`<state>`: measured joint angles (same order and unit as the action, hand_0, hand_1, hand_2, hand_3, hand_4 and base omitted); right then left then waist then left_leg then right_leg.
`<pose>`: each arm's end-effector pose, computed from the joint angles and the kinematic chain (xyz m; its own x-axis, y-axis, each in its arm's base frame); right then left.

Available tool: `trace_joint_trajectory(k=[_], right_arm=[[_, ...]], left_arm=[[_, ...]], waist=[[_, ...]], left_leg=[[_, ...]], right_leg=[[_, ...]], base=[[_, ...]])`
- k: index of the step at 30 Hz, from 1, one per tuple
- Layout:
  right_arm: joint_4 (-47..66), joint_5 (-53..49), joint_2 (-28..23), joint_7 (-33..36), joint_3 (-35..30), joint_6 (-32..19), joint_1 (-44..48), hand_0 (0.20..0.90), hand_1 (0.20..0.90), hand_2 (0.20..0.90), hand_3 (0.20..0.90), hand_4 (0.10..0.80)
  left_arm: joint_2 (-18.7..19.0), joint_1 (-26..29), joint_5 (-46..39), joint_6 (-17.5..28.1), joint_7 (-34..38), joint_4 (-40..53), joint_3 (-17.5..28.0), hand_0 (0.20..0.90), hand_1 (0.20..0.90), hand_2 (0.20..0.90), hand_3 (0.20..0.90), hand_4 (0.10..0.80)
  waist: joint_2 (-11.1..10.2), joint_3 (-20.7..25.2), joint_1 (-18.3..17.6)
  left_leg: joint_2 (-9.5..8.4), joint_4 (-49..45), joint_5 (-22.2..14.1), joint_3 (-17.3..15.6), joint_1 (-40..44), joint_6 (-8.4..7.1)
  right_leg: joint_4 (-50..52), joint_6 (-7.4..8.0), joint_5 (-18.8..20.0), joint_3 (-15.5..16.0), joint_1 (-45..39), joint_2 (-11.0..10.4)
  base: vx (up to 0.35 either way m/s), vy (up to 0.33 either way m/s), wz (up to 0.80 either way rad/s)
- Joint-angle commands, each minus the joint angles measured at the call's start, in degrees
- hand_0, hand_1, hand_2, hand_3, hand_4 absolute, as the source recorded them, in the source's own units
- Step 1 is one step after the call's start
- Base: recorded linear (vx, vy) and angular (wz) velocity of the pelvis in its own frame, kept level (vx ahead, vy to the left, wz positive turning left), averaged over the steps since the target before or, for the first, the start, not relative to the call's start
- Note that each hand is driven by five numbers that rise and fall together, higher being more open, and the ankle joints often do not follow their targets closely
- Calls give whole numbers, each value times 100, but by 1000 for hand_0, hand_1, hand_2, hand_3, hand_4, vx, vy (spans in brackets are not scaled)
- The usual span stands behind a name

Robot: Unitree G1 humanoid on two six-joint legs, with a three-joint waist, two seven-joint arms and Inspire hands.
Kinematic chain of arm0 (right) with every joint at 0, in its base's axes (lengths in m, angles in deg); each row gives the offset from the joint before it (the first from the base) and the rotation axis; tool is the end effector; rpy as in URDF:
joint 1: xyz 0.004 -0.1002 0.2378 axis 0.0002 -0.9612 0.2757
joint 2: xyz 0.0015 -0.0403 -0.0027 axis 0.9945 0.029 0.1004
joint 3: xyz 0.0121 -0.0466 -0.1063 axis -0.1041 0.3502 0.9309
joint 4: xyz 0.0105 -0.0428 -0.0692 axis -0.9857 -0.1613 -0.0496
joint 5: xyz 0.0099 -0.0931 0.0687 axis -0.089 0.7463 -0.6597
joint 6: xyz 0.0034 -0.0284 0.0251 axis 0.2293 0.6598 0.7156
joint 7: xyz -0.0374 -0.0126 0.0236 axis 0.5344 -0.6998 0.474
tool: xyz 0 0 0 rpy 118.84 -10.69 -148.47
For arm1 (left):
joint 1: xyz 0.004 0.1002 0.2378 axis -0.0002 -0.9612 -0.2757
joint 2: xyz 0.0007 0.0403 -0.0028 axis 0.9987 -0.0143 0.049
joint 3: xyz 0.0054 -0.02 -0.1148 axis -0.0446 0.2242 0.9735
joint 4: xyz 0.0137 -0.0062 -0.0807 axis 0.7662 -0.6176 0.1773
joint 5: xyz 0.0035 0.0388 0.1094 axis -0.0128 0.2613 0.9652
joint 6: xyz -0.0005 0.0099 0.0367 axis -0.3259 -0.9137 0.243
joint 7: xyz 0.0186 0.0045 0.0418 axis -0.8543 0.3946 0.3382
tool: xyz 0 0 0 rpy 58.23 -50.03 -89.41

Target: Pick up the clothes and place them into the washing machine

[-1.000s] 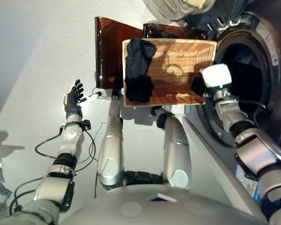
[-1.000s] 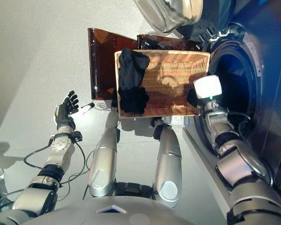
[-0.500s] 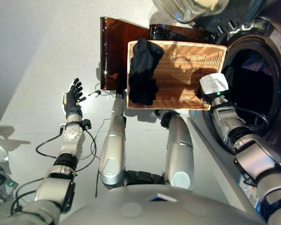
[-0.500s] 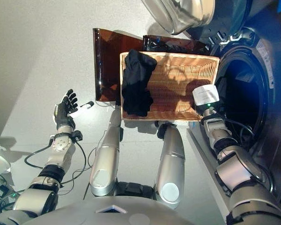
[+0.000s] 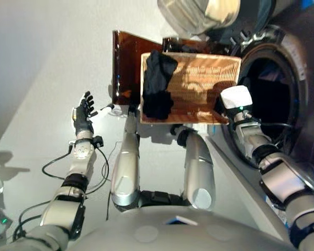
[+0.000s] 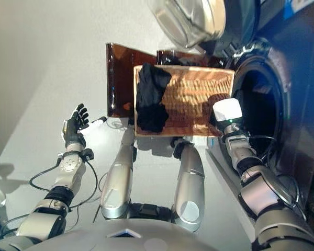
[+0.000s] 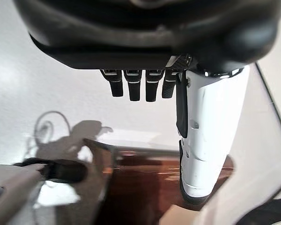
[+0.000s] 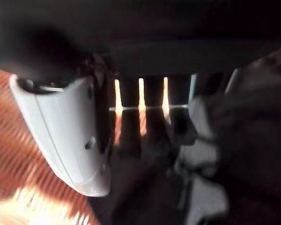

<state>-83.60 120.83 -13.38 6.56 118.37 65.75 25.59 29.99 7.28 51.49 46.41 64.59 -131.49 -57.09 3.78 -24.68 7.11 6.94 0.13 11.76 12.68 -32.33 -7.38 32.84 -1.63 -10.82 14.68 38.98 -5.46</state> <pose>0.2753 -0.2876 -0.0119 0.9906 -0.0877 -0.1047 -0.1291 -0.3524 -0.9269 0.2227 0.2256 -0.0496 0.9187 0.3326 -0.2128 -0.3141 0.9422 0.1167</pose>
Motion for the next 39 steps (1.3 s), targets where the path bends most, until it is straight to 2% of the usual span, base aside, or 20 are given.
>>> trace_joint_trajectory(k=[1,4,5,6,7,9,10,11,12,15,17,21,26,39], right_arm=[[-11,-687,-240,388,-464,9,-47,900,900,900,900,800],[47,-1047,-260,395,-622,-183,-111,900,900,900,900,800],[448,-1053,283,296,-266,161,468,900,900,900,900,800],[444,-1054,296,293,-255,168,484,900,900,900,900,800],[376,-1149,328,338,-371,-104,407,900,900,900,900,800],[-48,-1587,369,418,-707,-269,78,900,900,900,900,800],[-212,-2090,421,258,-920,-380,111,900,900,900,900,800],[-44,-2247,409,238,-988,-481,109,900,900,900,900,800],[-42,-2247,406,236,-991,-480,110,900,900,900,900,800],[372,-2970,684,240,-1293,-774,-10,900,900,900,900,800],[384,-3178,784,182,-1369,-824,-38,900,900,900,900,800],[175,-4341,1215,-58,-1854,-1099,-122,900,900,900,900,800],[-58,-5412,1509,-254,-2316,-1309,-21,900,900,900,900,800],[-228,-5741,2034,-486,-2408,-1363,-136,900,900,900,900,800]], left_arm=[[283,-16,110,197,115,-69,17,900,900,900,900,800],[253,-16,160,148,37,-292,-55,900,900,900,900,800],[265,-13,109,123,59,-352,-126,900,900,900,900,800],[272,-12,108,123,56,-352,-111,900,900,900,900,800],[246,123,315,12,183,-433,-120,900,900,900,900,800],[145,15,334,21,73,-812,-103,900,900,900,900,800],[120,15,330,9,6,-1007,-240,900,900,900,900,800],[108,28,350,-8,-9,-1068,-274,900,900,900,900,800],[108,32,350,-8,-9,-1069,-275,900,900,900,900,800],[38,-102,472,-29,18,-1314,-251,900,900,900,900,800],[50,-145,498,-36,9,-1377,-242,900,900,900,900,800],[99,-299,539,-91,-52,-1702,-72,900,900,900,900,800],[205,-359,405,-90,-122,-1718,59,900,900,900,900,800],[428,-316,566,-145,-76,-1864,197,900,900,900,900,800]], waist=[[-256,224,12],[-303,291,16],[-293,325,85],[-301,305,73],[-305,338,56],[-273,442,54],[-198,515,53],[-178,554,3],[-174,562,1],[-164,842,-115],[-176,895,-119],[-232,1138,-114],[-244,1271,-33],[-610,1385,112]], left_leg=[[-53,487,91,-122,597,-163],[-42,487,17,-164,862,-133],[-48,481,-4,-174,941,-119],[-50,481,-7,-175,958,-119],[-64,464,-51,-189,1039,-113],[-114,451,-93,-225,1217,-82],[-207,427,-129,-381,1337,-73],[-251,433,-135,-526,1385,-48],[-252,437,-119,-521,1369,-45],[-408,487,-254,-743,1627,60],[-435,487,-289,-788,1664,88],[-569,487,-478,-906,1914,210],[-643,487,-579,-990,2017,295],[-749,487,-725,-900,2136,472]], right_leg=[[-1505,572,977,-195,-600,187],[-1693,586,1034,-214,-981,179],[-1762,577,1059,-244,-1097,180],[-1764,577,1055,-244,-1115,179],[-1820,607,1083,-247,-1233,136],[-2094,630,1166,-245,-1588,94],[-2299,651,1193,-155,-1892,-27],[-2377,669,1226,-137,-1978,-62],[-2395,672,1248,-132,-1970,-62],[-2777,763,1443,-302,-2261,-87],[-2830,779,1468,-350,-2315,-107],[-3113,874,1597,-477,-2633,-228],[-3255,951,1682,-556,-2758,-321],[-3213,1038,1709,-575,-2915,-364]], base=[[121,51,5],[113,46,8],[89,39,13],[78,41,4],[64,74,-3],[150,138,-8],[168,175,8],[100,137,16],[64,138,36],[155,185,8],[91,97,-27],[139,117,-2],[73,86,-8],[67,40,0]])
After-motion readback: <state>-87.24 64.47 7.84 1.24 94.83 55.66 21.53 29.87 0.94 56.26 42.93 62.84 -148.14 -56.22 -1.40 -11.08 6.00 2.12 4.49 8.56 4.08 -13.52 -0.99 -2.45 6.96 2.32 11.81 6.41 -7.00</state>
